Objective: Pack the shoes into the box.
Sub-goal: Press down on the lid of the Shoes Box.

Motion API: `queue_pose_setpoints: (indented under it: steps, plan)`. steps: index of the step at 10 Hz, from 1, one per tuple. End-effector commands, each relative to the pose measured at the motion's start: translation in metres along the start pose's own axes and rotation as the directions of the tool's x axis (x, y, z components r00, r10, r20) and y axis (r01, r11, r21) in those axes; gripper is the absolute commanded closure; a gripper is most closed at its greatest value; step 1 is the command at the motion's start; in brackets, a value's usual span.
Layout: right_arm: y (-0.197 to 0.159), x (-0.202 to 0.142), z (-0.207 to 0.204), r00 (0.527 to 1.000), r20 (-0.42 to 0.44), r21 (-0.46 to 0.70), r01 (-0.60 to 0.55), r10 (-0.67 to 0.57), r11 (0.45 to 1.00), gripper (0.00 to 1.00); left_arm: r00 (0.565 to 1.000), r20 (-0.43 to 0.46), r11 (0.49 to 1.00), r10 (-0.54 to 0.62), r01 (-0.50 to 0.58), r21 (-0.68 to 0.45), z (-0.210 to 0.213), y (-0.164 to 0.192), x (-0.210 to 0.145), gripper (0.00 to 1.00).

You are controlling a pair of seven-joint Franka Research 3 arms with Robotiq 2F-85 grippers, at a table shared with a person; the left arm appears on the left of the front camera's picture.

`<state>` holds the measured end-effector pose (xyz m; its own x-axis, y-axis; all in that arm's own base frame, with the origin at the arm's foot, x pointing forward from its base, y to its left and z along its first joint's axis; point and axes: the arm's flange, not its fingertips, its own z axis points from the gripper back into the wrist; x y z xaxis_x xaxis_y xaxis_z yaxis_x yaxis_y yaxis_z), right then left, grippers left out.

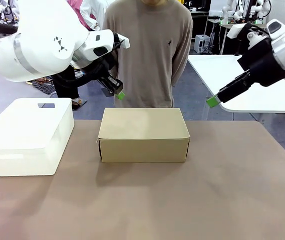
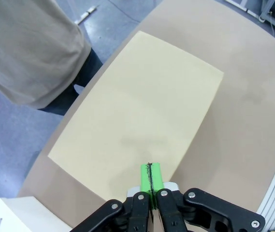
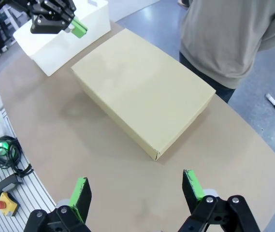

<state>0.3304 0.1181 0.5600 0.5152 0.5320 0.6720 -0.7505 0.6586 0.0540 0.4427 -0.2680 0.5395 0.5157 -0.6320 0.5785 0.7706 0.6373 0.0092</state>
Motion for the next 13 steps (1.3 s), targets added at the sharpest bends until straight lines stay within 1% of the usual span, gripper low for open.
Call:
queue_pose_setpoints:
  steps: [1, 3, 4, 7, 10, 11, 13]
  plan:
    - [0.007, 0.007, 0.006, 1.000, -0.007, -0.051, 0.026, -0.027, 0.998, 0.00, 0.997, -0.031, 0.997, 0.075, -0.075, -0.017, -0.016, 0.004, 0.009, 1.00]
    - [0.009, 0.011, 0.008, 0.999, -0.009, -0.080, 0.036, -0.036, 0.996, 0.00, 0.992, -0.036, 0.992, 0.120, -0.121, -0.023, -0.033, 0.004, 0.023, 1.00]
    - [0.011, 0.013, 0.008, 0.999, -0.010, -0.094, 0.034, -0.035, 0.995, 0.00, 0.992, -0.035, 0.992, 0.125, -0.126, -0.028, -0.041, 0.005, 0.030, 1.00]
    - [0.016, 0.014, 0.011, 0.998, -0.003, -0.136, 0.056, -0.057, 0.989, 0.00, 0.978, -0.072, 0.980, 0.197, -0.198, -0.001, -0.059, 0.004, 0.049, 1.00]
    - [0.023, 0.016, 0.014, 0.995, 0.047, -0.228, 0.096, -0.087, 0.969, 0.00, 0.949, -0.128, 0.958, 0.287, -0.285, 0.033, -0.079, 0.008, 0.064, 1.00]
    - [0.012, 0.015, 0.014, 0.999, 0.009, -0.136, 0.052, -0.051, 0.989, 0.00, 0.942, -0.138, 0.952, 0.307, -0.304, 0.038, -0.085, 0.009, 0.068, 1.00]
    - [0.012, 0.015, 0.014, 0.999, 0.009, -0.136, 0.052, -0.051, 0.989, 0.00, 0.935, -0.135, 0.945, 0.327, -0.323, 0.052, -0.102, 0.013, 0.076, 1.00]
